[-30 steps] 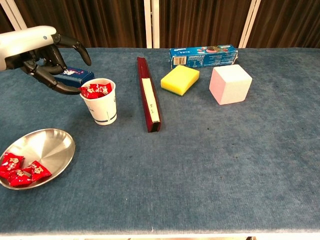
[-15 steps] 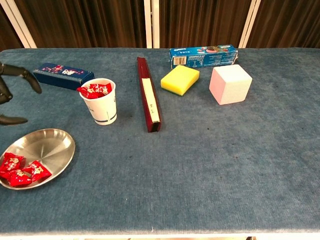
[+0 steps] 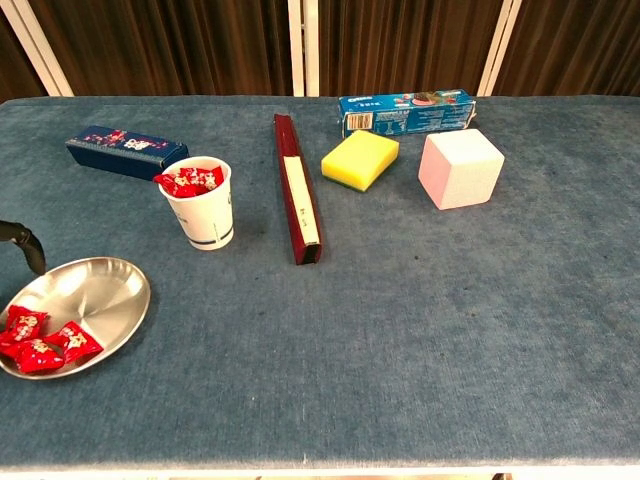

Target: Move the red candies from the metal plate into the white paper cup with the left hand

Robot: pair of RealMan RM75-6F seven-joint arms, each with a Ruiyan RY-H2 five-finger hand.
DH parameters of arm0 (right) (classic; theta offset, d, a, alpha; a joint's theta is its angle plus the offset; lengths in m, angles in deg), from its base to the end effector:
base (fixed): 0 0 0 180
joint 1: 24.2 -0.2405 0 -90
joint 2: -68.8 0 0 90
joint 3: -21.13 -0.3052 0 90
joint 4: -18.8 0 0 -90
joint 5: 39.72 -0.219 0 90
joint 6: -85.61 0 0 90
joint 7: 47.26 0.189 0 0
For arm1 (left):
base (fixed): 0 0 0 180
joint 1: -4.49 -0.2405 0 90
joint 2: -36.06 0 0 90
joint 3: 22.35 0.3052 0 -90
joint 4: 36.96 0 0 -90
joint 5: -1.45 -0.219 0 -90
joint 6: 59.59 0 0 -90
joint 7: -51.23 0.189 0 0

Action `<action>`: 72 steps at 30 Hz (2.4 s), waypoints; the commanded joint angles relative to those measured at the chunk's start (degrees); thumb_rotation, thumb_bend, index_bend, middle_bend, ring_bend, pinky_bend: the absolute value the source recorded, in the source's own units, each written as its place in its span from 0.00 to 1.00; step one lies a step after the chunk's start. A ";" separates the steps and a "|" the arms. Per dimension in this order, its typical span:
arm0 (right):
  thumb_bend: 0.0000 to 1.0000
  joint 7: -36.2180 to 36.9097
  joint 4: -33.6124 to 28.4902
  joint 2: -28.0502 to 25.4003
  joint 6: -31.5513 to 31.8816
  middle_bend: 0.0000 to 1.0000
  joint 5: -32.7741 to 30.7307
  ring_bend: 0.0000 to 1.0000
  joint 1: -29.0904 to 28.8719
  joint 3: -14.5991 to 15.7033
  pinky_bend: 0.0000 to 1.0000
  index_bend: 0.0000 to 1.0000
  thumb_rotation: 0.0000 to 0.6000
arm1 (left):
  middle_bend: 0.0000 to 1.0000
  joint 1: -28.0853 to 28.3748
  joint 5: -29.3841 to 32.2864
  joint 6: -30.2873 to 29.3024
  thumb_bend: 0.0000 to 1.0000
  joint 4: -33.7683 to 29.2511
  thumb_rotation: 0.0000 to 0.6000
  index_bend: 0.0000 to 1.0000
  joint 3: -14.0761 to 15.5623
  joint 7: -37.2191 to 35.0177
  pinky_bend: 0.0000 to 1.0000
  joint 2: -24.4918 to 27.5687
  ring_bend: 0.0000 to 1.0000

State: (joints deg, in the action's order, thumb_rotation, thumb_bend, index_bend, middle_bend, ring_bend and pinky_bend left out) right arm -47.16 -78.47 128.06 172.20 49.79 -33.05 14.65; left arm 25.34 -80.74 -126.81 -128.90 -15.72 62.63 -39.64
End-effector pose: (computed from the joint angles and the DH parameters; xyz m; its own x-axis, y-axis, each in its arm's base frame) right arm -0.3070 -0.2636 0.2055 0.3829 0.1129 0.9169 -0.9062 -0.1470 0.3965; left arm -0.3116 0.2660 0.0181 0.4801 0.3576 0.8010 0.8725 -0.2897 -0.3936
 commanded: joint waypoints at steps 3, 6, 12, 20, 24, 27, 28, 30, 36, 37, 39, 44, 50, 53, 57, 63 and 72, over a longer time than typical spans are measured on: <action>0.16 0.17 0.14 0.00 0.14 0.06 -0.08 0.00 0.13 0.04 0.02 0.00 1.00 | 0.97 0.01 1.12 1.73 0.15 -0.67 0.96 0.41 -0.27 1.69 0.74 -0.40 0.87; 0.16 0.32 0.34 0.12 -0.03 0.06 -0.16 0.00 0.12 0.12 0.02 0.00 1.00 | 0.97 -0.01 1.59 2.43 0.15 -0.78 0.94 0.41 -0.41 2.26 0.74 -0.58 0.87; 0.16 0.49 0.56 0.25 -0.04 0.06 -0.22 0.00 0.10 0.11 0.02 0.00 1.00 | 0.97 -0.20 2.58 3.52 0.15 -0.57 0.94 0.41 -0.60 3.35 0.74 -1.03 0.87; 0.16 0.20 0.44 0.34 -0.38 0.06 -0.29 0.00 -0.08 0.11 0.02 0.00 1.00 | 0.97 -0.09 2.86 4.92 0.20 -0.03 0.90 0.44 -0.89 2.72 0.74 -1.38 0.87; 0.16 0.13 0.36 0.34 -0.33 0.06 -0.33 0.00 -0.06 0.10 0.02 0.00 1.00 | 0.97 -0.04 2.72 5.19 0.23 0.02 0.89 0.45 -1.06 2.46 0.74 -1.38 0.87; 0.16 0.09 0.40 0.37 -0.38 0.06 -0.40 0.00 -0.06 0.12 0.02 0.00 1.00 | 0.97 0.10 2.42 5.60 0.27 0.02 0.89 0.47 -1.13 1.81 0.74 -1.42 0.87; 0.16 0.09 0.41 0.40 -0.44 0.06 -0.42 0.00 -0.08 0.12 0.02 0.00 1.00 | 0.97 0.19 2.35 5.87 0.28 0.08 0.89 0.48 -1.15 1.54 0.74 -1.47 0.87; 0.16 0.10 0.41 0.42 -0.49 0.06 -0.44 0.00 -0.12 0.12 0.02 0.00 1.00 | 0.97 0.37 2.40 6.45 0.34 0.18 0.89 0.49 -1.21 0.85 0.74 -1.57 0.87; 0.16 0.16 0.45 0.39 -0.35 0.06 -0.46 0.00 -0.06 0.08 0.02 0.00 1.00 | 0.97 0.57 2.13 6.87 0.42 0.35 0.88 0.53 -1.47 -0.08 0.74 -1.46 0.87; 0.16 0.20 0.50 0.42 -0.33 0.06 -0.47 0.00 -0.05 0.08 0.02 0.00 1.00 | 0.97 0.58 1.91 6.73 0.42 0.16 0.89 0.53 -1.53 -0.28 0.74 -1.27 0.87; 0.16 0.29 0.60 0.48 -0.39 0.06 -0.49 0.00 -0.06 0.10 0.02 0.00 1.00 | 0.97 0.69 1.22 6.14 0.42 -0.48 0.89 0.54 -1.88 -0.81 0.74 -0.64 0.87; 0.16 0.46 0.73 0.52 -0.21 0.06 -0.22 0.00 -0.12 0.06 0.02 0.00 1.00 | 0.97 1.86 -0.72 3.20 0.41 -3.05 0.89 0.54 -5.32 -3.66 0.74 1.02 0.87; 0.16 0.98 1.05 0.42 0.09 0.06 -0.25 0.00 0.15 0.16 0.02 0.00 1.00 | 0.97 6.31 -0.84 3.25 0.40 -4.57 0.88 0.54 -12.05 -7.90 0.74 0.84 0.87; 0.16 1.33 1.34 0.35 0.40 0.06 -0.42 0.00 0.45 0.20 0.02 0.00 1.00 | 0.97 9.60 0.71 6.12 0.40 -4.04 0.89 0.53 -15.02 -9.69 0.74 -0.22 0.87; 0.16 1.73 1.69 0.36 0.62 0.06 -0.62 0.00 0.76 0.30 0.02 0.00 1.00 | 0.97 13.75 3.92 10.70 0.40 -2.42 0.88 0.54 -17.98 -10.74 0.74 -1.89 0.87; 0.16 2.25 2.16 0.40 0.67 0.06 -0.97 0.00 0.98 0.27 0.02 0.00 1.00 | 0.97 18.15 10.02 16.37 0.39 0.73 0.88 0.53 -19.82 -8.46 0.74 -3.96 0.87; 0.16 2.55 2.72 0.68 0.02 0.06 -1.36 0.00 0.69 0.13 0.02 0.00 1.00 | 0.97 20.81 16.86 19.32 0.36 1.66 0.86 0.51 -18.43 -1.53 0.74 -4.58 0.87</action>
State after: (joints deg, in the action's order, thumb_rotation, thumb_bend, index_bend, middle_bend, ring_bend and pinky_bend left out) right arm -44.60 -75.74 128.74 172.22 48.44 -32.36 14.78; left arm 45.73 -64.64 -107.71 -127.27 -34.49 60.32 -44.08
